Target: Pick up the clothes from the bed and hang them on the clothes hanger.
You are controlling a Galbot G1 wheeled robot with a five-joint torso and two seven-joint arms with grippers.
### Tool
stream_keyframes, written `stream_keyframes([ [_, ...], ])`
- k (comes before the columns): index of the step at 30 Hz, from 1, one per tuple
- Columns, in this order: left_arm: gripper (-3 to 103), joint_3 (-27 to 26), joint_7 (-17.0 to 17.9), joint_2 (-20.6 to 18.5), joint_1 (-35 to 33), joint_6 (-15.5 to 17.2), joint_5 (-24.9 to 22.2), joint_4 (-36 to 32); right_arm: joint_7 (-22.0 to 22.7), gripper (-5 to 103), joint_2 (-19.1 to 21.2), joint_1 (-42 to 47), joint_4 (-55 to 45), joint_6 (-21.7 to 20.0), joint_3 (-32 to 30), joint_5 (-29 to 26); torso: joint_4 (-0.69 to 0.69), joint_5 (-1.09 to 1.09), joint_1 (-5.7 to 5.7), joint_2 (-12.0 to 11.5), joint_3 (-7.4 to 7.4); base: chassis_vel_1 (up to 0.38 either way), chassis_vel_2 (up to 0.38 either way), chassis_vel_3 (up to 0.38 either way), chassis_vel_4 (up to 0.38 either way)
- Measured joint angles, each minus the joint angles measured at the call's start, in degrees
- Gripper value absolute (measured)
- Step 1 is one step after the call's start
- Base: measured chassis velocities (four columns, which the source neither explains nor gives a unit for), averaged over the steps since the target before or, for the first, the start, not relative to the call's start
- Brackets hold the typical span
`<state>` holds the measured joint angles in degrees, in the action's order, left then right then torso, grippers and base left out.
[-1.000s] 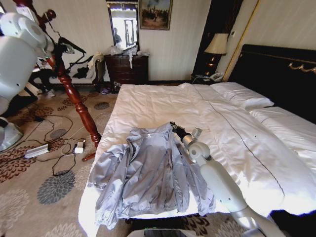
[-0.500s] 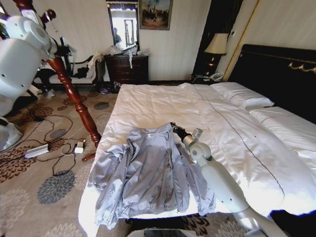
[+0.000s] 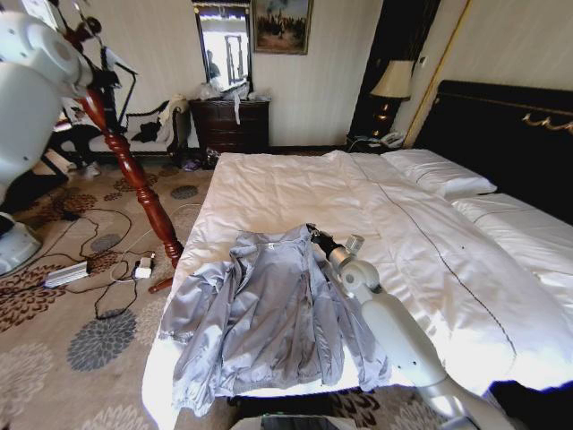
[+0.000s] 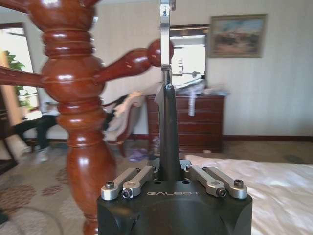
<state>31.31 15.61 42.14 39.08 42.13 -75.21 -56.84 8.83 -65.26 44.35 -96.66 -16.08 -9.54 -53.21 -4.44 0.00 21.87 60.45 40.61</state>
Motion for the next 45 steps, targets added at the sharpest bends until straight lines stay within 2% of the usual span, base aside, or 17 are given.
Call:
stream_keyframes([
  [5,16,-0.92,-5.25,-2.86,-2.44,-0.19,0.52,-3.85,0.07,0,0.16,-0.01,-0.08,0.02,0.02,0.0,-0.03,0.0,0.0,0.0,0.0,0.0,0.0,0.0,0.0],
  [9,16,-2.7,-12.75,-7.34,-7.73,-2.84,0.84,-8.93,0.09,0,0.99,-0.01,-0.38,0.04,-0.05,-0.08,-0.03,0.01,0.0,0.0,0.0,0.0,0.0,0.0,0.0],
  [13,16,-3.81,-19.08,-11.27,-14.08,-7.72,1.95,-11.55,0.15,0,1.5,0.08,-0.76,0.04,-0.19,-0.21,-0.03,0.01,0.0,0.0,0.0,0.0,0.0,0.0,0.0],
  [15,16,-5.7,-23.73,-13.85,-19.98,-13.42,2.77,-13.27,0.18,0,1.7,0.36,-0.98,0.04,-0.28,-0.25,-0.01,0.04,0.01,0.0,0.01,0.0,0.0,0.0,0.0],
  [16,16,-5.7,-23.73,-13.85,-19.98,-13.42,2.77,-13.27,0.18,0,1.7,0.36,-0.98,0.04,-0.28,-0.25,-0.01,0.04,0.01,0.0,0.01,0.0,0.0,0.0,0.0],
  [17,16,-7.03,-26.0,-14.83,-22.44,-15.62,2.94,-14.1,0.19,0,1.74,0.49,-1.09,0.04,-0.31,-0.26,-0.03,0.05,0.01,0.0,0.01,0.0,0.0,0.0,0.0],
  [19,16,-12.83,-35.83,-18.24,-31.14,-21.75,3.17,-17.12,0.28,0,1.95,0.87,-1.31,0.05,-0.34,-0.34,-0.05,0.01,0.0,0.0,0.01,0.0,0.0,0.0,0.0],
  [20,16,-14.76,-38.9,-19.29,-33.79,-23.17,3.41,-18.08,0.33,0,2.09,1.0,-1.41,0.07,-0.31,-0.42,-0.04,0.01,0.0,0.0,0.01,0.0,0.0,0.0,0.0],
  [21,16,-14.76,-38.9,-19.29,-33.79,-23.17,3.41,-18.08,0.33,0,2.09,1.0,-1.41,0.07,-0.31,-0.42,-0.04,0.01,0.0,0.0,0.01,0.0,0.0,0.0,0.0],
  [24,16,-17.73,-51.79,-24.24,-42.04,-29.55,5.6,-21.36,0.55,0,2.71,1.28,-1.9,0.08,-0.04,-0.76,0.03,0.02,-0.01,0.01,0.0,0.0,0.0,0.0,0.0],
  [25,16,-17.73,-51.79,-24.24,-42.04,-29.55,5.6,-21.36,0.55,0,2.71,1.28,-1.9,0.08,-0.04,-0.76,0.03,0.02,-0.01,0.01,0.0,0.0,0.0,0.0,0.0],
  [29,16,-16.76,-60.78,-27.25,-45.41,-33.0,6.79,-23.02,0.82,0,2.44,0.73,-1.76,0.08,0.4,-0.93,-0.06,0.0,-0.01,0.0,0.0,0.0,0.0,0.0,0.0],
  [30,16,-16.76,-60.78,-27.25,-45.41,-33.0,6.79,-23.02,0.82,0,2.44,0.73,-1.76,0.08,0.4,-0.93,-0.06,0.0,-0.01,0.0,0.0,0.0,0.0,0.0,0.0],
  [35,16,-16.61,-71.36,-30.23,-48.88,-34.08,4.25,-25.63,1.23,0,1.91,0.72,-1.75,0.08,0.76,-1.03,-0.01,0.0,0.0,0.01,0.0,0.0,0.0,0.0,0.0],
  [36,16,-16.61,-71.36,-30.23,-48.88,-34.08,4.25,-25.63,1.23,0,1.91,0.72,-1.75,0.08,0.76,-1.03,-0.01,0.0,0.0,0.01,0.0,0.0,0.0,0.0,0.0],
  [39,16,-16.3,-77.81,-31.12,-50.72,-35.07,6.07,-25.22,1.3,0,2.76,0.89,-1.77,0.08,0.52,-1.25,-0.02,0.0,-0.01,0.0,0.0,0.0,0.0,0.0,0.0],
  [45,16,-16.9,-80.84,-30.83,-53.74,-36.31,9.71,-24.62,1.52,0,3.38,1.02,-1.78,0.08,-0.09,-1.63,-0.03,-0.01,0.0,0.0,0.0,0.0,0.0,0.0,0.0],
])
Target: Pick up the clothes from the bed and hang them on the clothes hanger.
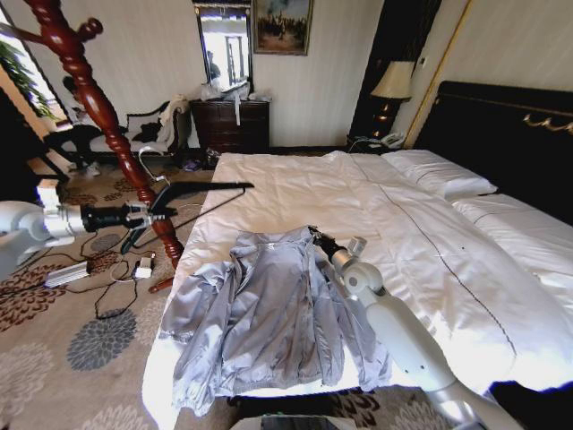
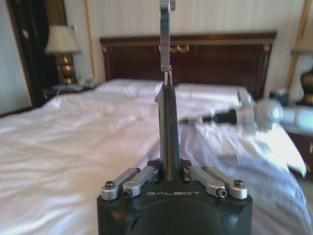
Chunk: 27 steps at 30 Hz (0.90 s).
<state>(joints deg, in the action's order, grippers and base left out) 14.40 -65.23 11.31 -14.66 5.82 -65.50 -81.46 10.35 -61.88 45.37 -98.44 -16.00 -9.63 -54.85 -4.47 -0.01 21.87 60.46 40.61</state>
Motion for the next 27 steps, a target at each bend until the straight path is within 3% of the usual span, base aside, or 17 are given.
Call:
stream_keyframes([
  [2,16,-2.91,0.33,1.04,-3.33,-0.86,2.43,0.02,0.17,0,0.39,0.35,-0.3,-0.03,-0.19,-0.09,0.01,0.01,0.0,0.0,0.0,0.0,0.0,0.0,0.0],
  [9,16,-9.6,0.38,7.11,-10.4,-1.05,3.2,1.22,0.39,0,1.82,2.24,-1.71,-0.24,-1.05,-0.2,-0.04,0.01,0.01,0.0,0.0,0.0,0.0,0.0,0.0],
  [18,16,-9.91,-1.33,8.32,-16.2,-2.6,9.71,-1.39,0.58,0,2.33,2.28,-2.5,-0.53,-0.93,-0.2,0.01,0.0,0.01,0.0,0.01,0.0,0.0,0.0,0.0],
  [27,16,-7.68,-0.65,11.94,-15.83,-3.92,13.67,0.31,0.97,0,2.61,2.01,-4.6,-1.13,-0.33,-0.68,-0.01,0.0,0.0,0.0,0.0,0.0,0.0,0.0,0.0],
])
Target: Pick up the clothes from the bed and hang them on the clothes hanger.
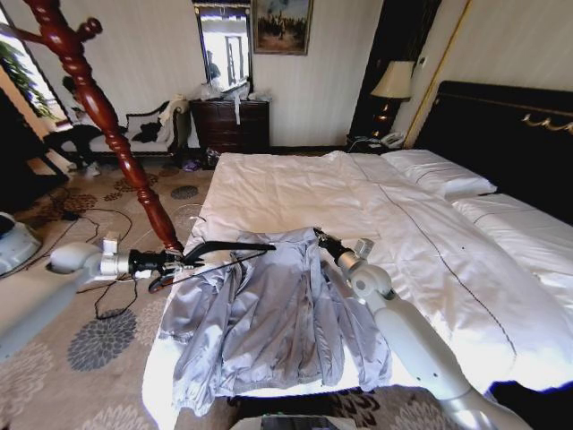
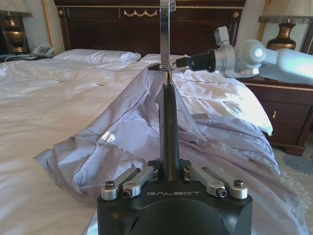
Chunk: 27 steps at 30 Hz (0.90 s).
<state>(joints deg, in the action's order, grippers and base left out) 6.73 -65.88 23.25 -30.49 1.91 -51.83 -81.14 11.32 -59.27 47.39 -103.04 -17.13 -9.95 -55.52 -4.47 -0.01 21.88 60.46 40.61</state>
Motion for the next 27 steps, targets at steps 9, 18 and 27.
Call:
stream_keyframes([
  [9,16,5.78,2.68,5.35,4.27,-0.2,1.42,3.36,0.19,0,1.35,0.22,-2.21,-0.05,-0.32,-1.26,0.02,0.01,0.0,0.0,0.0,0.0,0.0,0.0,0.0],
  [18,16,13.25,5.57,10.64,10.6,0.18,2.3,6.31,0.27,0,3.64,2.12,-5.01,-0.13,-0.91,-1.34,0.0,0.0,0.0,0.0,0.0,0.0,0.0,0.0,0.0],
  [27,16,18.82,7.09,11.92,14.33,0.9,2.84,7.17,0.28,0,3.72,1.88,-5.57,-0.13,-0.11,-1.22,0.02,0.0,0.0,0.0,0.0,0.0,0.0,0.0,0.0],
])
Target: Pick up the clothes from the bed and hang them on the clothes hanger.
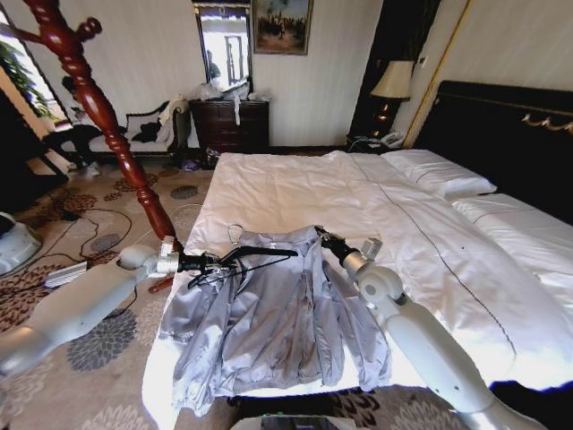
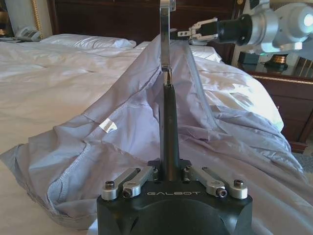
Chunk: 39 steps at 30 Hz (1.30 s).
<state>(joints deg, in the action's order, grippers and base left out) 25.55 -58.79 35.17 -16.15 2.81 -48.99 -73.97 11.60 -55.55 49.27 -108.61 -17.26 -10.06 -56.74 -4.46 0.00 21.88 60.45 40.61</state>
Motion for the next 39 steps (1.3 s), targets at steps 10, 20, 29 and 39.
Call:
stream_keyframes([
  [10,16,3.07,2.08,3.87,2.77,0.58,-0.62,3.33,0.26,0,-0.04,-1.01,-1.4,-0.18,1.21,-0.36,0.0,0.0,0.0,0.0,0.0,0.0,0.0,0.0,0.0],
  [20,16,5.87,3.87,10.83,4.91,0.93,-0.86,7.12,0.87,0,0.47,-1.13,-2.21,-0.31,1.28,-1.64,-0.01,0.0,0.0,0.0,0.0,0.0,0.0,0.0,0.0],
  [29,16,8.86,4.04,16.04,6.98,0.92,-0.67,10.69,1.55,0,1.29,-1.37,-3.94,-0.67,1.79,-3.09,-0.01,0.0,0.0,0.0,0.0,0.0,0.0,0.0,0.0],
  [39,16,8.56,5.85,20.35,7.3,1.13,-1.31,13.29,2.1,0,0.35,-0.82,-3.98,-0.94,2.87,-3.17,0.01,0.0,0.0,0.0,0.0,0.0,0.0,0.0,0.0],
])
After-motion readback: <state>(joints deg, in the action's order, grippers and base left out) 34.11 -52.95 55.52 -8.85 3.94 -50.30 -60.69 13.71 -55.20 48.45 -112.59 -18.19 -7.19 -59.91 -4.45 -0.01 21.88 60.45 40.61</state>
